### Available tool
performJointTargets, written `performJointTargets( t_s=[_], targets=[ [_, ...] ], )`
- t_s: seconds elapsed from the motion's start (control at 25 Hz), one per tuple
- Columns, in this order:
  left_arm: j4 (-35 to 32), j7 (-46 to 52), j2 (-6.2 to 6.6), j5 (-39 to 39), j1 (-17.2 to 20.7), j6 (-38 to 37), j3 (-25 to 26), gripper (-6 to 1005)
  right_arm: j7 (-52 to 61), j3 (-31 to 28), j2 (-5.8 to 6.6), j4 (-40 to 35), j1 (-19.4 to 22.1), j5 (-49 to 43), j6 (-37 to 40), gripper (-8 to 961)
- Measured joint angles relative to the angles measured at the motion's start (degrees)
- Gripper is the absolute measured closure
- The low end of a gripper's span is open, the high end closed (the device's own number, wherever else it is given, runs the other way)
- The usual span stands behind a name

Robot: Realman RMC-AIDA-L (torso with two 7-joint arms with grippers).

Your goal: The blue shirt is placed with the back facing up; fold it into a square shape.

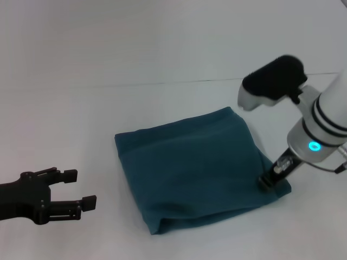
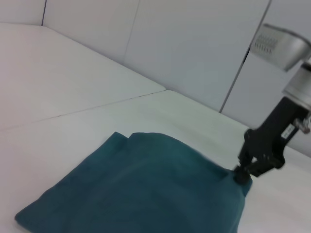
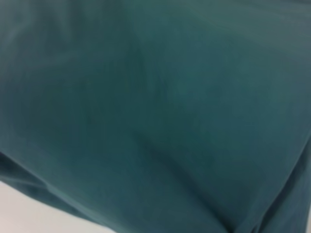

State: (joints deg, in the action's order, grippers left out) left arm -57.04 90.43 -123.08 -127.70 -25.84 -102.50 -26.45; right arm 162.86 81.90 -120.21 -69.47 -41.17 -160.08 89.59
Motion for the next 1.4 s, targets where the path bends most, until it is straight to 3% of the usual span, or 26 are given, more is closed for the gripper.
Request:
performJointTargets(
  t_s=[0.24,0.68,0.96,1.04,1.4],
  targets=[
    [0.0,1.39,-0.4,0.41,-0.59,0.03,-0.83,87,-1.75,-4.62,0.26,-8.37,1.47,2.85,4.13,837],
    [5.98,2.27,-0.92,1.33,-2.18,7.62,-6.18,91,-11.19,-15.92,0.46,-12.75,3.16,10.81,7.43,419],
    [9.07,-2.68,-1.0,4.26,-1.61,8.78,-6.11,94,-17.72,-20.44,0.62,-14.01,4.9,13.67,8.2,495],
    [9.73,-5.2,-1.08,5.92,-0.6,8.67,-5.91,176,-20.44,-21.37,0.62,-14.36,5.12,14.55,9.37,517],
    [18.32,-15.02,-1.07,6.86,-0.11,11.67,-5.96,509,-25.21,-19.16,0.45,-14.84,5.32,15.37,13.42,877]
  ],
)
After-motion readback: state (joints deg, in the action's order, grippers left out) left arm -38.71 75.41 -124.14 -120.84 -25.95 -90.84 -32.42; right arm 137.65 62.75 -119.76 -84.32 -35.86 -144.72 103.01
